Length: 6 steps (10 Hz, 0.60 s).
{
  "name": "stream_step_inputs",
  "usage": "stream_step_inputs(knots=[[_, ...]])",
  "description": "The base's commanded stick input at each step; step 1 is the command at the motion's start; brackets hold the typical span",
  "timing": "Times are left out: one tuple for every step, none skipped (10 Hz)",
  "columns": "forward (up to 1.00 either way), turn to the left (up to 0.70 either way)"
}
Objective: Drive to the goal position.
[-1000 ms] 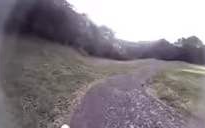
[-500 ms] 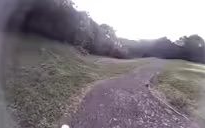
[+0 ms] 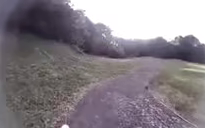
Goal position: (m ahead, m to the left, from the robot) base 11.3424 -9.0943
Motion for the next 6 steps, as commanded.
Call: stream_step_inputs(knots=[[0.5,-0.5],[0.5,-0.29],[0.5,0.0],[0.5,0.0],[0.5,0.0],[0.5,0.0]])
